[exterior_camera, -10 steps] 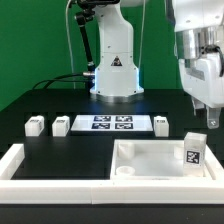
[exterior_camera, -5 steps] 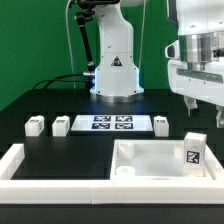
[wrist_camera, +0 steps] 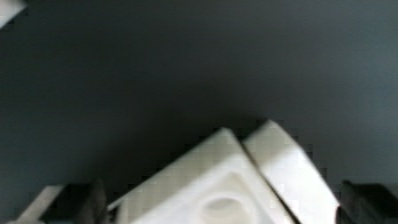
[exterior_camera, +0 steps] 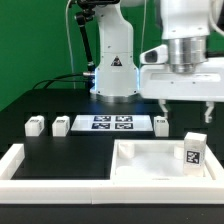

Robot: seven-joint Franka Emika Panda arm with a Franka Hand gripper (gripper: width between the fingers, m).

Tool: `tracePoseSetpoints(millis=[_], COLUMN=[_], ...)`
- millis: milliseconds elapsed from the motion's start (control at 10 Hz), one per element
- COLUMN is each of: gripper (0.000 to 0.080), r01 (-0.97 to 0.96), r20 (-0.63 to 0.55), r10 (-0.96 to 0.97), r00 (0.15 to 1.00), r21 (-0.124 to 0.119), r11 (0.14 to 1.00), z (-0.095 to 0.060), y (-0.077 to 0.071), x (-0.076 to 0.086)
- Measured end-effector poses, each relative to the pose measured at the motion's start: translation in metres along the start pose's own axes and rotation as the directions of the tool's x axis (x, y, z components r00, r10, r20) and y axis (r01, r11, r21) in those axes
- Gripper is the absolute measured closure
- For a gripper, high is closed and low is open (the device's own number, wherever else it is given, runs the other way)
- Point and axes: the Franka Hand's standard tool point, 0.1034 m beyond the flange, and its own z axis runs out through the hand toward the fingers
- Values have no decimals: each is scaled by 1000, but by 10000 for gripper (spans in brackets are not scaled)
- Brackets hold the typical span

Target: Assemble square table

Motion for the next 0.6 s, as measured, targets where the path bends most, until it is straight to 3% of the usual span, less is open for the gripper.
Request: tracePoseSetpoints(millis=[100,600], gripper=[150,150], r01=[58,388], r20=[18,21], r10=[-57,-387], r00=[998,922], r21=[-21,-28], r11=[998,921], z=[5,5], y=[9,11], x=[-16,-12])
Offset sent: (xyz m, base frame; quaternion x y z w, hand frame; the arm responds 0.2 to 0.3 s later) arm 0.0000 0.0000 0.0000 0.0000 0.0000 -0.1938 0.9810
